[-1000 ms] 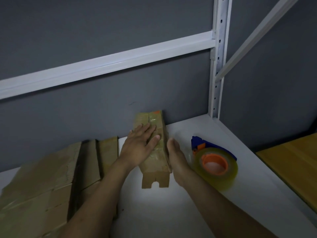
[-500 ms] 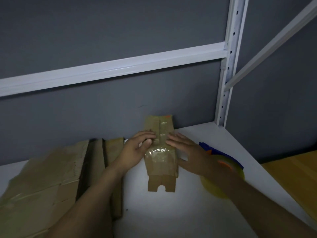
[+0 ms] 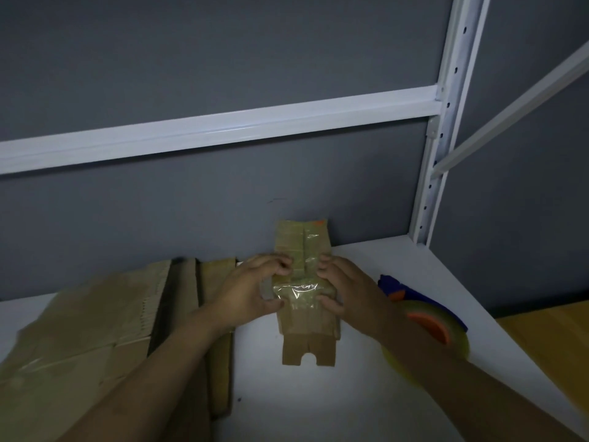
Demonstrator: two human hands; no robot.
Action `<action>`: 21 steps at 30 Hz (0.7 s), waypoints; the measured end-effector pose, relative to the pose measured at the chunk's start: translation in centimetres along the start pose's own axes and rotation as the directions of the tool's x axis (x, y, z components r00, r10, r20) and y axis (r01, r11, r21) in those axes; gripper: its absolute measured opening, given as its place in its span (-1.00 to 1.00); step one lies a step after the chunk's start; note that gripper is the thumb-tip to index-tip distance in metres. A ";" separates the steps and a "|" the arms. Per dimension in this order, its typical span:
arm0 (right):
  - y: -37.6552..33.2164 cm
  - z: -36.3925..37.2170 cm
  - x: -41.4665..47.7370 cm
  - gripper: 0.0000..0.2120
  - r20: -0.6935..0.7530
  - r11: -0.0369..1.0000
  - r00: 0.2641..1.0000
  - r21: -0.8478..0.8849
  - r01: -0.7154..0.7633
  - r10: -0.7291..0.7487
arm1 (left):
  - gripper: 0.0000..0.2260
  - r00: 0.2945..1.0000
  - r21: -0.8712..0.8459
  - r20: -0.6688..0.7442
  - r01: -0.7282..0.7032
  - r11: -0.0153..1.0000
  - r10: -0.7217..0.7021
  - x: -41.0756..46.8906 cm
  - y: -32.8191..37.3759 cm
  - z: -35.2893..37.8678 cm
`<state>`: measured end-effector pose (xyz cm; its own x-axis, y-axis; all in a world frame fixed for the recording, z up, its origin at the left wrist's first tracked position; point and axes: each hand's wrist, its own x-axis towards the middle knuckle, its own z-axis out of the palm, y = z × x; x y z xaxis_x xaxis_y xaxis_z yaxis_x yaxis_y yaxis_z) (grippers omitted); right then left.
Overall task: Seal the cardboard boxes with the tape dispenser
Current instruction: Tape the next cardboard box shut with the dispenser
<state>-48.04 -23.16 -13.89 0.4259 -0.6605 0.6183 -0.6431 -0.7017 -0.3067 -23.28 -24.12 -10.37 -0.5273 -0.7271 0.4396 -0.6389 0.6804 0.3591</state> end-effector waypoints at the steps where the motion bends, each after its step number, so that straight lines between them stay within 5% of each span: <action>1: 0.0 0.1 0.1 -0.59 0.004 1.000 1.000 -0.023 0.002 -0.002 | -0.56 0.998 0.046 -0.057 -0.004 0.999 0.006 -0.1 0.4 0.5; 5: 0.3 -1.7 0.6 -0.33 0.247 0.989 0.966 0.102 -0.106 0.078 | -0.38 0.996 0.018 -0.074 0.053 0.998 -0.052 -0.2 0.9 1.3; 9: -0.7 -2.4 2.2 -0.53 0.131 0.967 0.981 0.194 -0.168 0.144 | -0.55 0.993 -0.122 -0.063 0.093 0.988 -0.101 0.2 1.2 0.7; 14: -1.9 0.7 2.1 -0.49 -0.075 0.985 0.983 -0.026 -0.169 0.167 | -0.55 0.983 -0.004 -0.166 0.081 0.997 -0.080 0.4 1.2 2.2; 21: -1.4 0.5 0.3 -0.49 0.057 0.986 0.988 0.077 -0.151 0.146 | -0.53 0.987 -0.151 -0.126 0.085 0.985 -0.104 -0.2 1.1 1.9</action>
<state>-46.69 -22.49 -13.68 0.3626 -0.7702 0.5247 -0.6486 -0.6129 -0.4514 -24.91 -23.43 -11.61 -0.3832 -0.7768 0.4998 -0.5895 0.6222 0.5151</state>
